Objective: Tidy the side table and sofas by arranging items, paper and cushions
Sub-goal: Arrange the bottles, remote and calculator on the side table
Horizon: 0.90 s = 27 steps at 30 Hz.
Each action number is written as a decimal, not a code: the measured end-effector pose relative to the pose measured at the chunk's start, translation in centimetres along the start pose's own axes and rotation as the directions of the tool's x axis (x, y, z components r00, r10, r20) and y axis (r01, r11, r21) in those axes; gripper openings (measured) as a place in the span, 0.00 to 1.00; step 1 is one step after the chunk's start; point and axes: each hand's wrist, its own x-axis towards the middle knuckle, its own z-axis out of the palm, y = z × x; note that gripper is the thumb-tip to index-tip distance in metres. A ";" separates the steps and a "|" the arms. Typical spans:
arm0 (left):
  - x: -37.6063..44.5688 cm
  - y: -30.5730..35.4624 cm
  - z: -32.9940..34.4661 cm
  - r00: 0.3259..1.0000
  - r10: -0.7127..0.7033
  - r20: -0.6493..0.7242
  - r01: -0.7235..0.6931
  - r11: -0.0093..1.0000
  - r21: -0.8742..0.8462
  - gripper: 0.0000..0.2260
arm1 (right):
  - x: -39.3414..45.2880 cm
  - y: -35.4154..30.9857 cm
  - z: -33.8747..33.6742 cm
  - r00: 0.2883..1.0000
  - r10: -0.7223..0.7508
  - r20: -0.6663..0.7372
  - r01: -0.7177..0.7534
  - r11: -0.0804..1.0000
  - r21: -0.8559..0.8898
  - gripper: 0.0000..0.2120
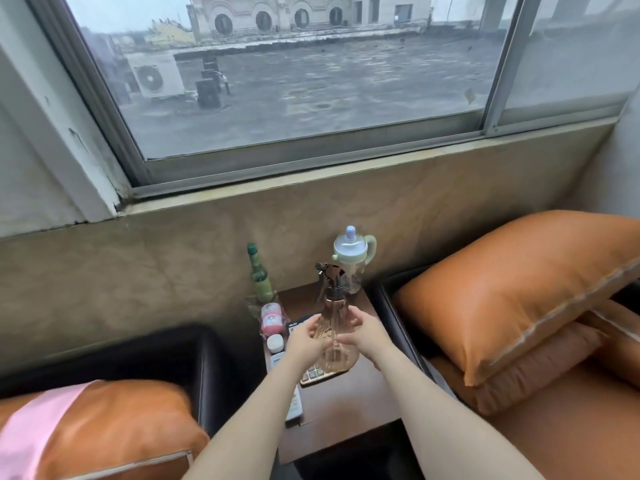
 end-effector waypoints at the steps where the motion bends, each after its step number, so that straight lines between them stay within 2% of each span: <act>1: 0.6 -0.1 -0.1 1.000 -0.013 -0.015 0.013 1.000 0.016 0.30 | 0.7 -0.2 0.2 1.000 -0.007 0.022 0.008 1.000 -0.030 0.26; 4: 3.2 -0.8 -0.9 0.999 -0.028 -0.034 0.029 0.999 0.038 0.31 | 4.4 -0.2 1.8 1.000 -0.026 0.005 0.027 0.991 -0.131 0.32; 6: 5.5 -1.2 -1.6 0.999 -0.033 -0.043 0.036 0.996 0.076 0.29 | 9.5 2.0 3.2 0.999 -0.039 -0.013 0.036 0.982 -0.184 0.33; 9: 9.5 -1.4 -2.9 0.997 0.003 -0.079 0.006 0.993 0.115 0.14 | 11.6 -0.8 4.6 0.993 -0.077 -0.091 0.049 0.959 -0.280 0.23; 14: 16.9 -2.3 -5.3 0.992 0.025 -0.123 -0.020 0.999 0.043 0.06 | 16.0 -4.2 7.2 0.988 -0.062 -0.142 0.026 0.969 -0.247 0.20; 18: 21.2 -3.9 -6.7 0.970 -0.091 -0.224 0.081 0.995 -0.051 0.09 | 20.3 -4.2 10.0 0.983 -0.047 -0.177 0.009 0.978 -0.210 0.22; 19: 21.9 -4.4 -7.0 0.971 -0.101 -0.218 0.089 0.994 -0.065 0.09 | 21.3 -3.8 10.7 0.980 -0.048 -0.195 0.006 0.978 -0.211 0.23; 23: 24.4 -6.4 -7.3 0.995 -0.056 -0.087 0.056 0.998 -0.001 0.19 | 24.2 -2.8 12.6 0.966 -0.005 -0.259 -0.051 0.977 -0.207 0.22; 27: 25.8 -8.2 -6.8 0.994 -0.092 -0.060 0.092 0.996 0.004 0.22 | 25.7 -1.5 13.5 0.965 0.014 -0.261 -0.068 0.978 -0.199 0.18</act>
